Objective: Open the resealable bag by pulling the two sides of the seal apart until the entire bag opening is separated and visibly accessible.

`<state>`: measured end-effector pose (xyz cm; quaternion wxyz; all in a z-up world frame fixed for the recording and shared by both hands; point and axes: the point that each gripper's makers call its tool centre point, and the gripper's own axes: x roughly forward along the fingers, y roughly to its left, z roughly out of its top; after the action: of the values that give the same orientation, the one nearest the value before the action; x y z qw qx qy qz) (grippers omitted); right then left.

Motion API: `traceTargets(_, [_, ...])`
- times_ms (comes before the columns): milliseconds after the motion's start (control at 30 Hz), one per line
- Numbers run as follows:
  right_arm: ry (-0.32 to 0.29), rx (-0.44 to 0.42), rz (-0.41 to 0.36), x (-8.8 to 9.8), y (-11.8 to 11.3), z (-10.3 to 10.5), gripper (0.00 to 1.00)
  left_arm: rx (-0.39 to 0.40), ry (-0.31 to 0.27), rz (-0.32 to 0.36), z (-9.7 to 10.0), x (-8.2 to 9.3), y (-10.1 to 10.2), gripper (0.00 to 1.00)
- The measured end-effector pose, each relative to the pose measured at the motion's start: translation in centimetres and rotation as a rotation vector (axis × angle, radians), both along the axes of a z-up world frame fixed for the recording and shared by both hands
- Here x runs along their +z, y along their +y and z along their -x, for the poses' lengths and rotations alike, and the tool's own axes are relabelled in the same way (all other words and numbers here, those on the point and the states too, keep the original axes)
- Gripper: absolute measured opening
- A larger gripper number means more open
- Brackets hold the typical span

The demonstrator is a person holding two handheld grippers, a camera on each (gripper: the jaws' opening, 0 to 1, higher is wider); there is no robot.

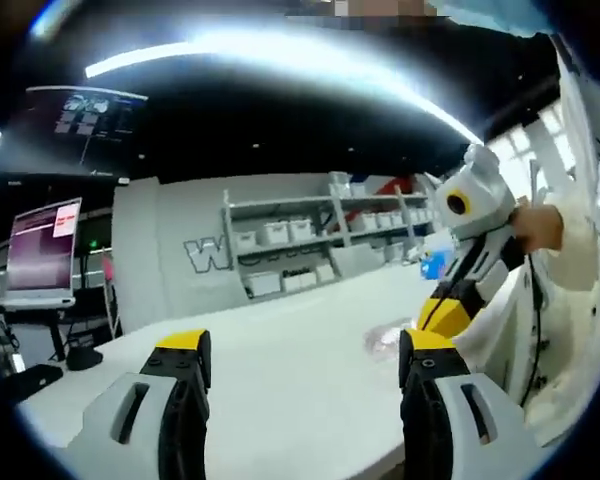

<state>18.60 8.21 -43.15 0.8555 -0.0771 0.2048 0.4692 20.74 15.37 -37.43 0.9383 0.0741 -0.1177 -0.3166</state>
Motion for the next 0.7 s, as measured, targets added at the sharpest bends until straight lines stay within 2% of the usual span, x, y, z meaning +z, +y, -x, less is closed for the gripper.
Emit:
traceTargets(67, [0.020,0.006,-0.043,-0.1,0.1,0.1,0.00,-0.036,0.000,-0.024,0.5,-0.1,-0.9,0.73])
traceTargets(167, [0.036,0.014,-0.090,-0.4,0.1,0.2,0.00,-0.093,-0.060,-0.166,1.4,-0.6,-1.9,0.60])
traceTargets(200, [0.040,0.013,-0.103,-0.4,0.0,0.2,0.00,-0.087,-0.073,-0.191,1.4,-0.5,-1.9,0.57])
traceTargets(233, [0.044,0.013,-0.117,-0.3,-0.1,0.1,0.00,-0.102,-0.086,-0.201,1.6,-0.4,-2.2,0.55])
traceTargets(300, [0.047,0.011,-0.154,0.1,-0.3,0.0,0.00,-0.174,-0.097,-0.269,2.3,-0.8,-3.0,0.55])
traceTargets(467, [0.050,0.000,-0.234,1.1,-0.7,-0.5,0.00,-0.202,-0.094,-0.453,1.9,-2.1,-3.6,0.52])
traceTargets(533, [0.059,-0.005,-0.254,1.1,-0.8,-0.6,0.00,-0.223,-0.154,-0.558,2.1,-2.3,-4.2,0.46])
traceTargets(567, [0.063,-0.004,-0.260,1.1,-0.9,-0.6,0.00,-0.256,-0.212,-0.654,2.7,-2.5,-4.8,0.44])
traceTargets(633, [0.072,-0.001,-0.266,0.8,-0.7,-0.6,0.00,-0.311,-0.276,-0.800,3.3,-3.3,-5.4,0.45])
traceTargets(700, [0.073,0.007,-0.260,0.6,-0.6,-0.5,0.00,-0.362,-0.297,-0.866,3.8,-3.7,-6.0,0.46])
